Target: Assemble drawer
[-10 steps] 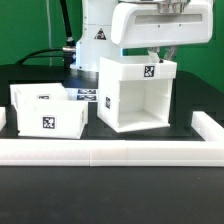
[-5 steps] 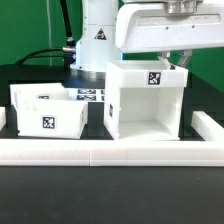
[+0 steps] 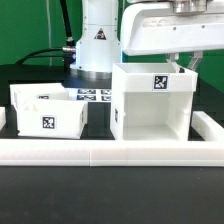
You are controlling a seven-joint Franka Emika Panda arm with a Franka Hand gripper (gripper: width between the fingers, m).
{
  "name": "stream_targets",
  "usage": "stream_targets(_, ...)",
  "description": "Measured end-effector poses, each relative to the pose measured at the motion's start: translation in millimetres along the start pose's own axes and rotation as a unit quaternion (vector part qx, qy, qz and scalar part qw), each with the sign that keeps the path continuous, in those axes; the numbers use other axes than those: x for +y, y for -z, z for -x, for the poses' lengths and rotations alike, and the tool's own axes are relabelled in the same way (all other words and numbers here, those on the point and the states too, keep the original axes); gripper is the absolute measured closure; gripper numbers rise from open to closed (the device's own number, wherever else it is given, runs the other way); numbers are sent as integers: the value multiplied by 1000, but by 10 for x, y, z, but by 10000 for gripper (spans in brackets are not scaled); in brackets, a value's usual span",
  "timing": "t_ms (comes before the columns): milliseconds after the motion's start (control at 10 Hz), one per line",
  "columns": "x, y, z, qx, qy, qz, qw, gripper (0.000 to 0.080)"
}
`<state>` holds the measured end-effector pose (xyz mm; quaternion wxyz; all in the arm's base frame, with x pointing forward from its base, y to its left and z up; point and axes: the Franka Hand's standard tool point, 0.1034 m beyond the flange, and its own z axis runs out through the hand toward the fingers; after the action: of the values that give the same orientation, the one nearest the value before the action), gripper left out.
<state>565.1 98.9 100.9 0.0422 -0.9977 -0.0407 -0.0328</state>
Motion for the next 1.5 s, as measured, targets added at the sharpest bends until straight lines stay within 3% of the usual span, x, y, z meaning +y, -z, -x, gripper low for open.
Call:
stream_targets(300,-29,9,-13,3,-81,-5,997,762)
stream_targets(500,-74,-24,96,1,-159,-5,987,762)
stream_targets(800,-180,-34,26,19,-295,-9,955,760)
stream_targets(1100,-138,-10,-51,33,-358,-27,933,757)
stream_targets(1500,-66,-7,-57,30,-454,-33,890,755)
